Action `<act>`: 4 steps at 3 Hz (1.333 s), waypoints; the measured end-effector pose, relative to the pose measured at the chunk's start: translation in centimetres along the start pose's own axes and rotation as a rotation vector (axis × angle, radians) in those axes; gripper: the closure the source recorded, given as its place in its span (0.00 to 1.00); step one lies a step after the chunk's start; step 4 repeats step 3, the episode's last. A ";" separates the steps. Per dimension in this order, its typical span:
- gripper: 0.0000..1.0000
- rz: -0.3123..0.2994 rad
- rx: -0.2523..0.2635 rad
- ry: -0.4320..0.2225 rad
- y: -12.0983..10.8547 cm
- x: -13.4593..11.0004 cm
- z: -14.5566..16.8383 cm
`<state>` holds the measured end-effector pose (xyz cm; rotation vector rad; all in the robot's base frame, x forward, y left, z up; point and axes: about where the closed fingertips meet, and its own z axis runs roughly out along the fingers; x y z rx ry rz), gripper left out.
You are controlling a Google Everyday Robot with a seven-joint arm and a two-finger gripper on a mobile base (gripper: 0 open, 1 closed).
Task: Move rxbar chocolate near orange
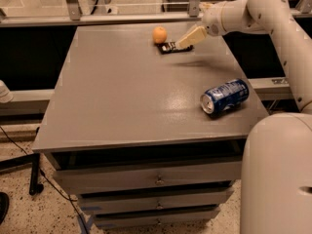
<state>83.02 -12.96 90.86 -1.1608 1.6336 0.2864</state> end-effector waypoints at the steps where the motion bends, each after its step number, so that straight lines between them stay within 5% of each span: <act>1: 0.00 0.020 -0.007 -0.059 -0.1 -0.9 -3.6; 2: 0.00 0.052 0.023 -0.091 -1.1 -2.1 -8.8; 4: 0.00 0.057 0.026 -0.093 -1.2 -2.1 -9.4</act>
Offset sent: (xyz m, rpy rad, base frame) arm -0.0794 -0.1087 0.1087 0.1599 -0.0404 -0.0607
